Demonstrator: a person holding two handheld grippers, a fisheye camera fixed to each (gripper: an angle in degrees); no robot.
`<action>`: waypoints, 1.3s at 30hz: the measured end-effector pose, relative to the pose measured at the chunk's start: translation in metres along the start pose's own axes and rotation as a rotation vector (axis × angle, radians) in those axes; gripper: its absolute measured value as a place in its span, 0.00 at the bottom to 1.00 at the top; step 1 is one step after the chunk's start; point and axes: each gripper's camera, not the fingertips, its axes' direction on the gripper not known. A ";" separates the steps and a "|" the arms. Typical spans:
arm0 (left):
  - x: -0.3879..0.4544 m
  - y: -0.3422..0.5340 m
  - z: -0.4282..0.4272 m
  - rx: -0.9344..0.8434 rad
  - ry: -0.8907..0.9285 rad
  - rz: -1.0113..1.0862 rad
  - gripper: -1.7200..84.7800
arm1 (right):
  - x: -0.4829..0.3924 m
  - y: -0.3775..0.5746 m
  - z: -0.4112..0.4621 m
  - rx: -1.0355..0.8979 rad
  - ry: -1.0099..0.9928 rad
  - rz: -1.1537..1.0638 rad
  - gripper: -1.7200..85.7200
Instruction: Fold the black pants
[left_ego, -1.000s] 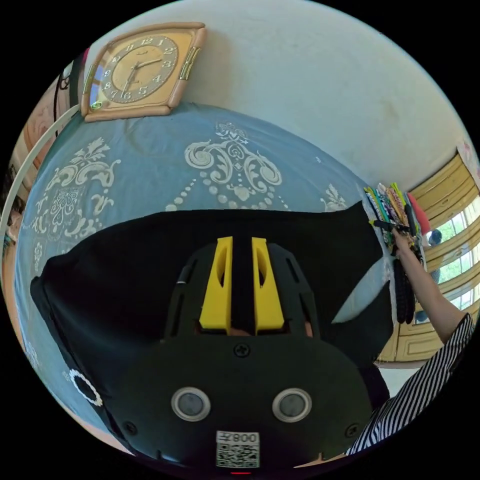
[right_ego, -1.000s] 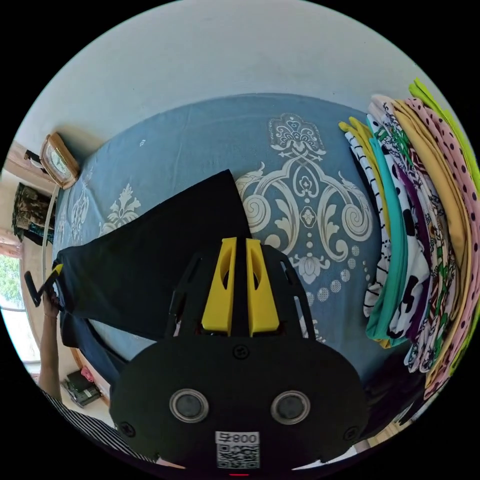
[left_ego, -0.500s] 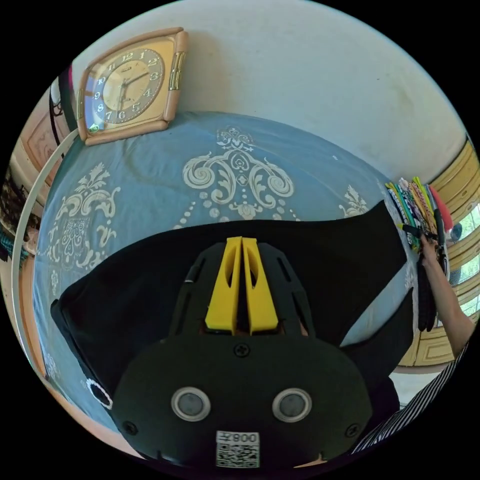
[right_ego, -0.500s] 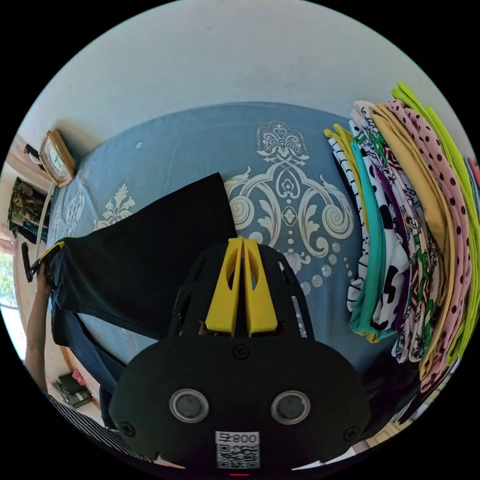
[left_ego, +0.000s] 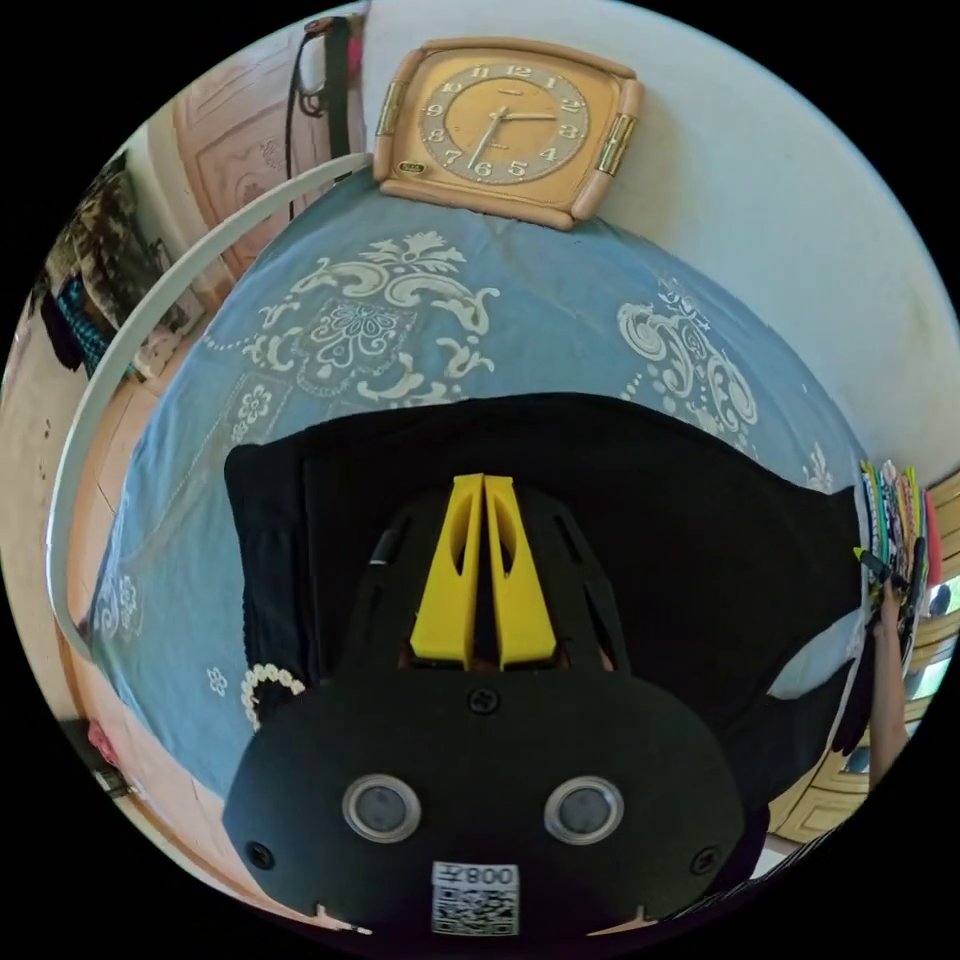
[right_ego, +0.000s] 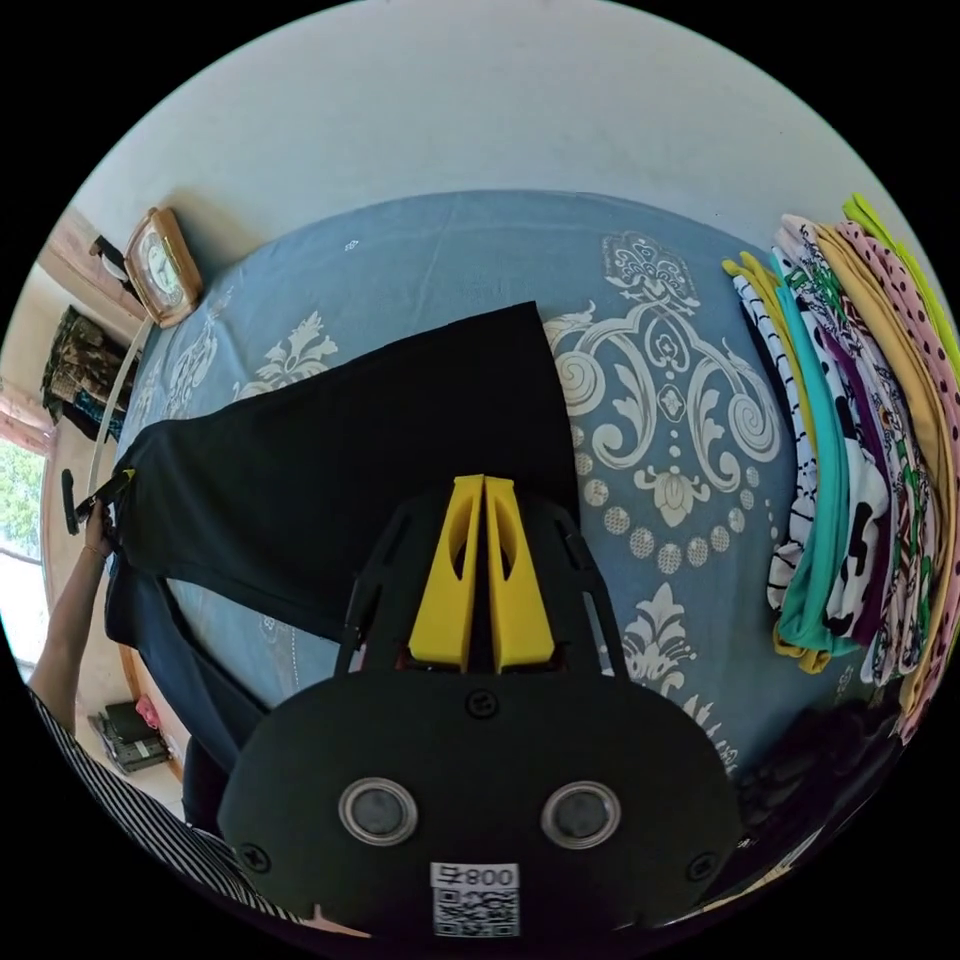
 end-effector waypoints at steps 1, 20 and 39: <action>0.000 0.000 -0.001 -0.008 -0.015 0.018 0.02 | 0.000 0.001 0.000 0.002 0.001 -0.006 0.02; -0.114 0.095 -0.062 0.053 -0.148 -0.019 0.02 | 0.009 0.042 -0.007 0.035 -0.004 0.035 0.03; -0.370 0.420 -0.145 0.074 0.366 -0.621 0.12 | -0.156 0.208 -0.004 -0.216 -0.257 -0.335 0.09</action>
